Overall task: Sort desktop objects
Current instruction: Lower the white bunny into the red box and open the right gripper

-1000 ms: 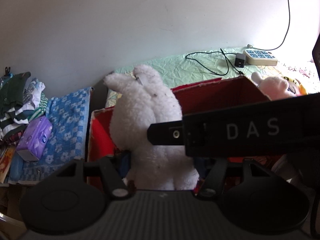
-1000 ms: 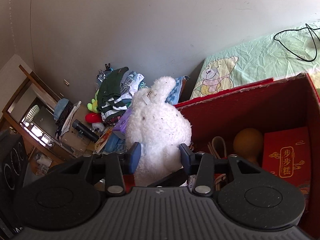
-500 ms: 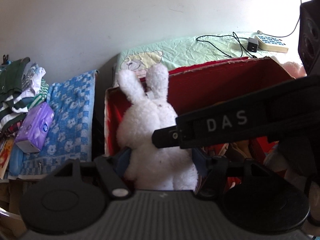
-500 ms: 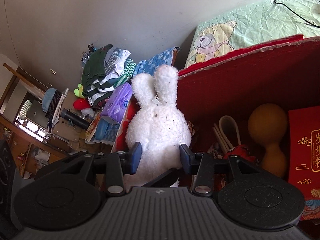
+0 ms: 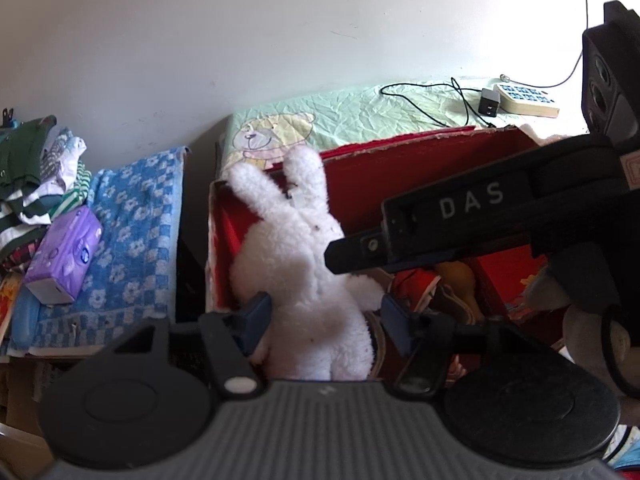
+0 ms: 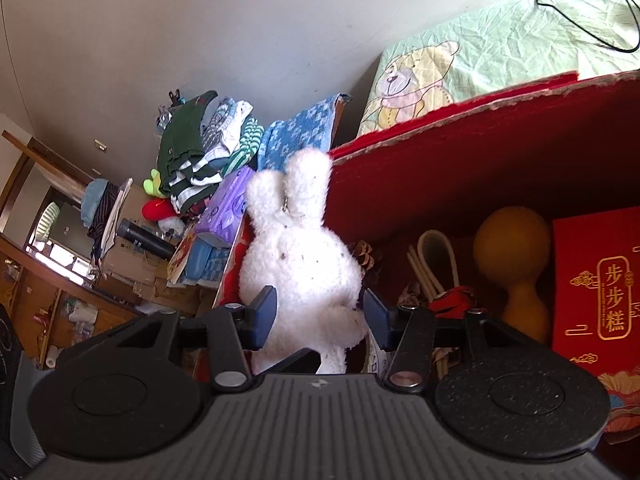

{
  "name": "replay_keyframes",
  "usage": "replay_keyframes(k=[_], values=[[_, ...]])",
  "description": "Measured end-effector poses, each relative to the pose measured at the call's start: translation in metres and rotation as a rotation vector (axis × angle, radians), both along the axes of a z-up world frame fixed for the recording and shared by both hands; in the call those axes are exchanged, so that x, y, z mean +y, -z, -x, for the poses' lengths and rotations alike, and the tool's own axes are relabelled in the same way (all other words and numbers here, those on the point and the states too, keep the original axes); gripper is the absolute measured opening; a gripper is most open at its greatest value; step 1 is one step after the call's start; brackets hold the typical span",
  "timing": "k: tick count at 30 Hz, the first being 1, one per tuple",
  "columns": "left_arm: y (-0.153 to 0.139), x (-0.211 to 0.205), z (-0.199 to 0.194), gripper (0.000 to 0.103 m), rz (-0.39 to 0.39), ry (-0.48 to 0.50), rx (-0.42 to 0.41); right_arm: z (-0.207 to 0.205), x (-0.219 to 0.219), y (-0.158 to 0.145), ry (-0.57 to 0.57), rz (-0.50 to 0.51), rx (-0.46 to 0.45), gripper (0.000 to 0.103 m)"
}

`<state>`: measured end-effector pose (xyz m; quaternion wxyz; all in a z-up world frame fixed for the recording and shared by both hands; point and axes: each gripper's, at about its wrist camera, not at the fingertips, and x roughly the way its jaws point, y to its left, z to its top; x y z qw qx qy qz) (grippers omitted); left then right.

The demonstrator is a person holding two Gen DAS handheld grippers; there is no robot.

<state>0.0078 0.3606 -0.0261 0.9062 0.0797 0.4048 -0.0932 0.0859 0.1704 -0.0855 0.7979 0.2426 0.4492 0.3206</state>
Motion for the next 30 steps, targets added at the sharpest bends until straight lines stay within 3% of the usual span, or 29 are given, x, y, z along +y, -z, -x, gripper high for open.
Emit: replay_keyframes(k=[6,15,22,30], values=[[0.008,-0.008,0.002,0.066,-0.024,0.017,0.015,-0.009,0.007,0.009,-0.014,0.003,0.078,0.036],[0.009,-0.004,0.002,0.070,-0.010,-0.004,0.031,-0.008,0.014,0.011,-0.050,0.003,0.089,0.037],[0.003,-0.008,-0.004,0.071,0.014,-0.038,0.036,-0.005,0.008,0.004,-0.032,0.023,0.041,0.039],[0.009,-0.011,-0.007,0.073,-0.023,-0.055,0.043,-0.002,0.004,0.001,-0.011,0.032,0.014,0.038]])
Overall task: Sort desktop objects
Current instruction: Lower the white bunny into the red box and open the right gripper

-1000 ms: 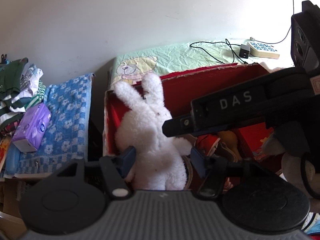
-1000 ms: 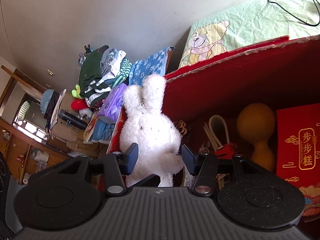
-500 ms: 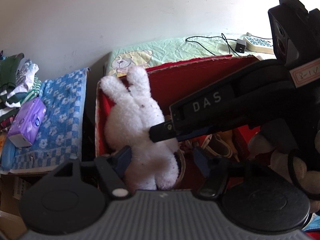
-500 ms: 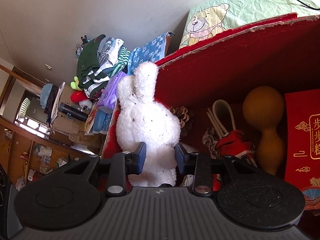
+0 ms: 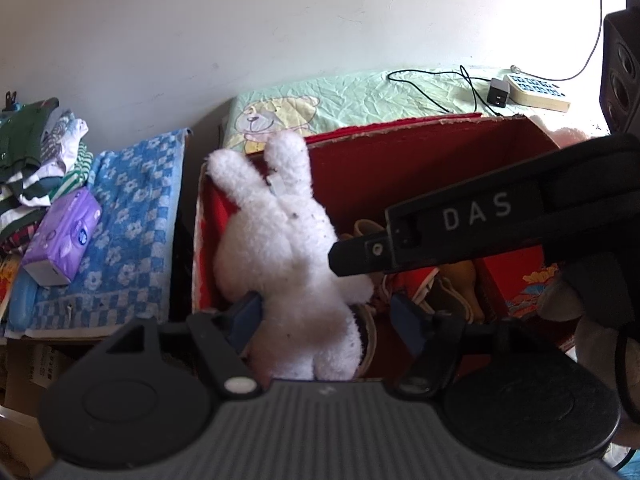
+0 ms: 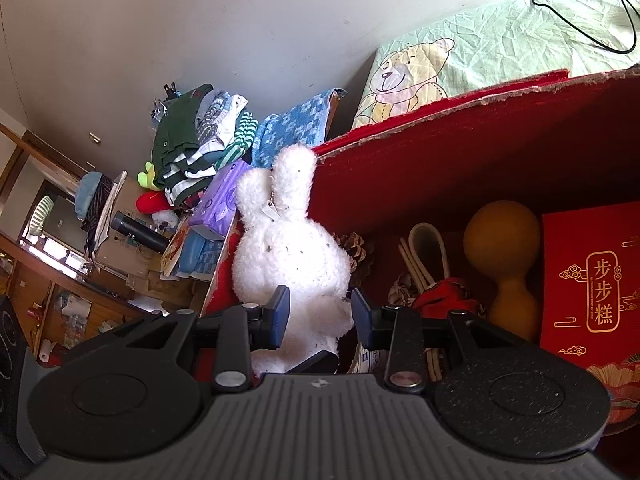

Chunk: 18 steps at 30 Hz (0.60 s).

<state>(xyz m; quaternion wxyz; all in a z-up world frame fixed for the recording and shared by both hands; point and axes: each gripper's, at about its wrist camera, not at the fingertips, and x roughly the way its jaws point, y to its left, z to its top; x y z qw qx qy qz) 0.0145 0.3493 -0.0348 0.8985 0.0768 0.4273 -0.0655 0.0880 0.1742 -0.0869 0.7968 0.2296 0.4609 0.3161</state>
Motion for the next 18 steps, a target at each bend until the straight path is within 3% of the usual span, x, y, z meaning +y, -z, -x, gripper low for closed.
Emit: replay_keyframes(k=[18], values=[[0.004,0.000,0.001,0.079,0.010,-0.050,0.017,0.013,-0.009,0.000,0.062,0.067,-0.035,0.038]])
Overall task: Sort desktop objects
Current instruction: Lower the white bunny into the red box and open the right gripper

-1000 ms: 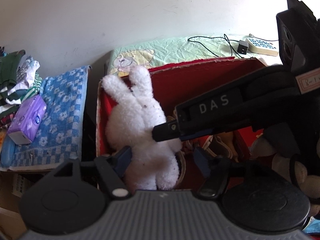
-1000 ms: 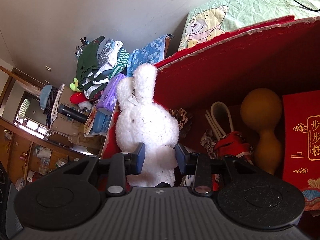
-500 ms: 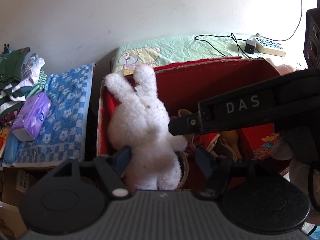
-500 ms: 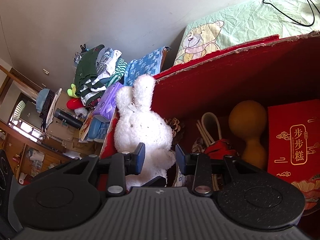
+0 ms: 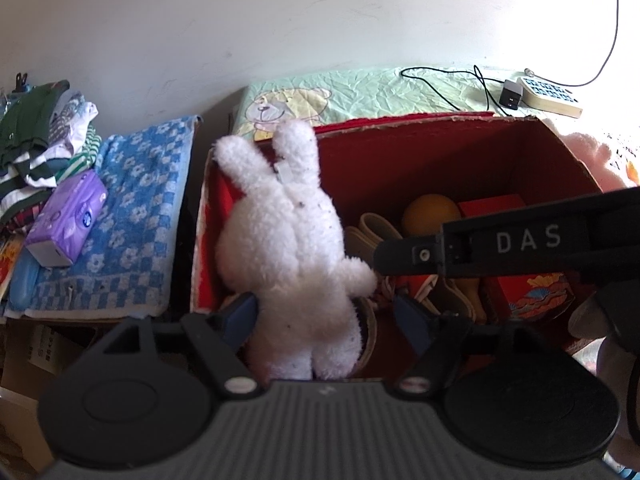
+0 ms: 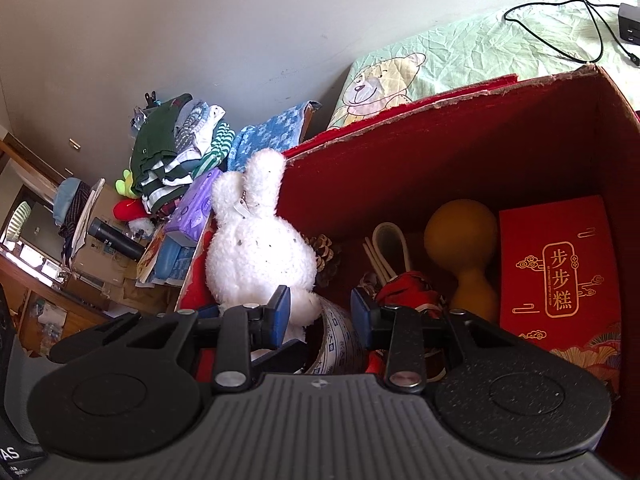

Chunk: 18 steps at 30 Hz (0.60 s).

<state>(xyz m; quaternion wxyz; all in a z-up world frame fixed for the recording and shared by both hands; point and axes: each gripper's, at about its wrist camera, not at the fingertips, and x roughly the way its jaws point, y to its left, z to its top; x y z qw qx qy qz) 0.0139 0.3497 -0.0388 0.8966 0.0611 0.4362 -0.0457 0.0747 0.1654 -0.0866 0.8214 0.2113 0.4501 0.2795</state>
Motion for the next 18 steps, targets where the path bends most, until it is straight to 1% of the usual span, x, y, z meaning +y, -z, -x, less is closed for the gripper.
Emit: replay_keyframes(k=[11,18], values=[[0.0064,-0.0021,0.0029,0.085,-0.001,-0.013,0.007,0.0093,0.0015,0.0056,0.018,0.063,-0.020,0.038],[0.0096,-0.0069,0.0046,0.088,-0.016,-0.013,-0.003,0.0103,0.0030,0.0055,0.020,0.082,-0.040,0.038]])
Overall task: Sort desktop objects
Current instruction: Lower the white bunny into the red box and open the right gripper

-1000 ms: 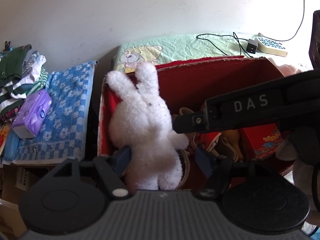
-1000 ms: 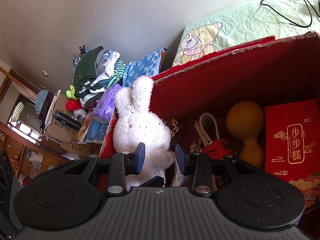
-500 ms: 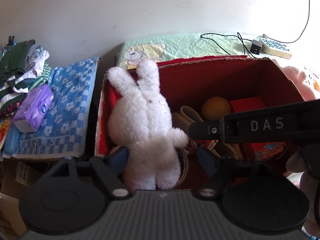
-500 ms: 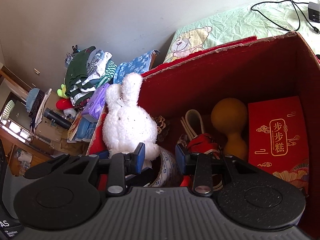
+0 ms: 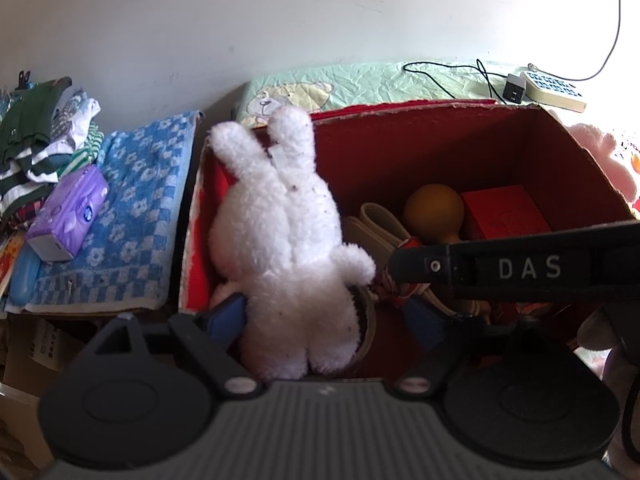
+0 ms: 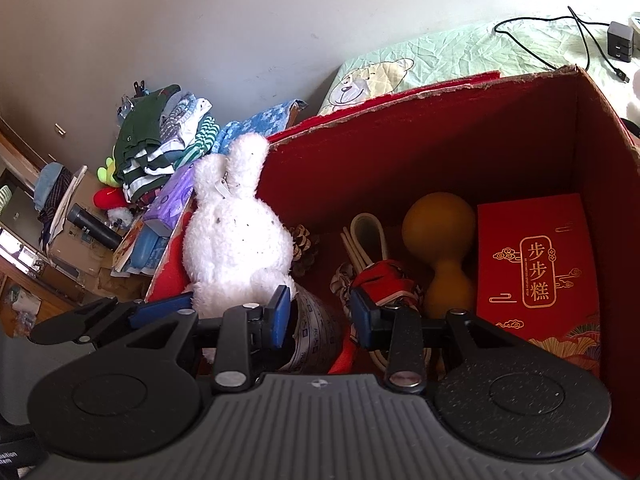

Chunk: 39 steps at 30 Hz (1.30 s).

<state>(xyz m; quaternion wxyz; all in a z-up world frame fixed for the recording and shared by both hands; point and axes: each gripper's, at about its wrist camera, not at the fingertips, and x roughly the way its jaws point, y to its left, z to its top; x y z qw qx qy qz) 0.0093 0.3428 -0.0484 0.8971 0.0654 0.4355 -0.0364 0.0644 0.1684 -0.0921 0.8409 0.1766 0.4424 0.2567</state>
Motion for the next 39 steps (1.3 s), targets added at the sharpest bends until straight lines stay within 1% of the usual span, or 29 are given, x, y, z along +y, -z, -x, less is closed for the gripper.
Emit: replay_keyframes(k=[9,12,16,20,23,26,32,39], values=[[0.002,-0.002,0.001,0.091,0.001,-0.005,-0.011,0.000,0.000,0.001,0.008,0.003,-0.003,0.038],[0.002,0.000,0.001,0.092,0.013,-0.007,-0.016,0.001,0.001,0.001,0.013,0.004,-0.007,0.038],[0.002,-0.001,0.001,0.094,0.022,-0.007,-0.020,0.001,0.006,-0.002,0.005,0.043,-0.026,0.038],[0.003,-0.001,0.001,0.098,0.032,-0.008,-0.029,0.001,0.007,-0.001,0.004,0.054,-0.026,0.038],[0.004,-0.002,0.002,0.099,0.034,-0.007,-0.034,0.003,0.010,-0.002,0.005,0.081,-0.042,0.037],[0.004,-0.003,0.002,0.100,0.035,-0.005,-0.038,0.004,0.013,-0.003,0.007,0.117,-0.061,0.038],[0.006,-0.004,0.001,0.100,0.027,-0.011,-0.049,0.002,0.014,-0.003,0.009,0.128,-0.052,0.037],[0.007,-0.005,0.003,0.101,0.018,-0.012,-0.062,0.007,0.019,-0.005,0.020,0.180,-0.084,0.037]])
